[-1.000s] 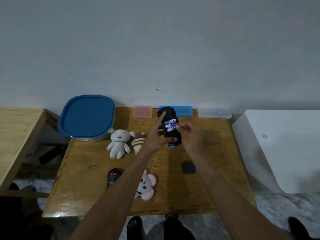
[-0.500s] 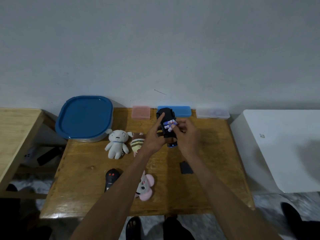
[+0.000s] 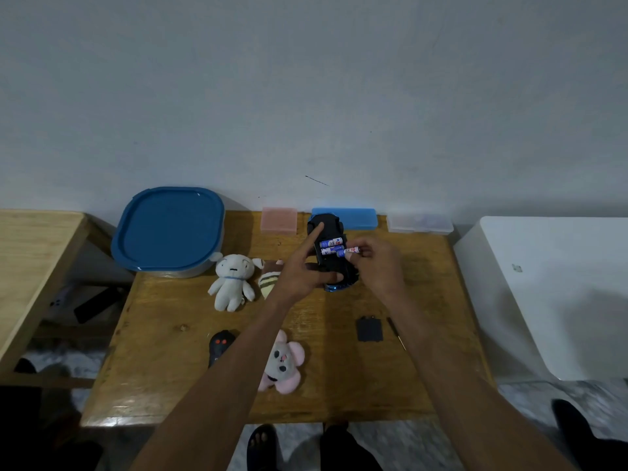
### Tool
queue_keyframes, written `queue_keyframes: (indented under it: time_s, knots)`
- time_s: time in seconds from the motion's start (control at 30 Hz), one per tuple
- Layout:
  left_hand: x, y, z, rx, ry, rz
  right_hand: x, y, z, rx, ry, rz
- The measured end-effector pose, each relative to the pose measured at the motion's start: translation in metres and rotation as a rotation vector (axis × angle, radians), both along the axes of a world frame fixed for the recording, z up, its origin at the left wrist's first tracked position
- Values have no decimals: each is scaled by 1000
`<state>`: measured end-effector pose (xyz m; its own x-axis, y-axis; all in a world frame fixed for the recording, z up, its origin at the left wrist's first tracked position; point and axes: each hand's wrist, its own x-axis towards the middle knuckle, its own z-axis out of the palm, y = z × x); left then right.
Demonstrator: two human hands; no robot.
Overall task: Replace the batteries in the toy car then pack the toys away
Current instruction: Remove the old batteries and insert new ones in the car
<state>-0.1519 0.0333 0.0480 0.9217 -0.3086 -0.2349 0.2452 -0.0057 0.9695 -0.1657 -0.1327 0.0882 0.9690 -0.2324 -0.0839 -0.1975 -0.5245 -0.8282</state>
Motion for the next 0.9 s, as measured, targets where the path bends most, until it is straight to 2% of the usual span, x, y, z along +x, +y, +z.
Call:
queue_keyframes:
  time_s: [0.1, 0.27, 0.47, 0.57, 0.73, 0.9]
  knots:
    - [0, 3, 0, 3, -5, 5, 0, 4, 0, -15, 16, 49]
    - [-2, 5, 3, 10, -3, 24, -2, 13, -4, -2, -40, -118]
    - [-4, 7, 4, 17, -18, 50, -7, 26, -9, -12, -161, -194]
    - [-8, 5, 2, -3, -15, 62, -9, 31, -15, -15, -136, -186]
    - [-12, 1, 4, 7, -47, 60, -10, 34, -18, 1, -98, -291]
    - [-10, -1, 10, -5, -84, 62, -7, 31, -17, -11, -114, -276]
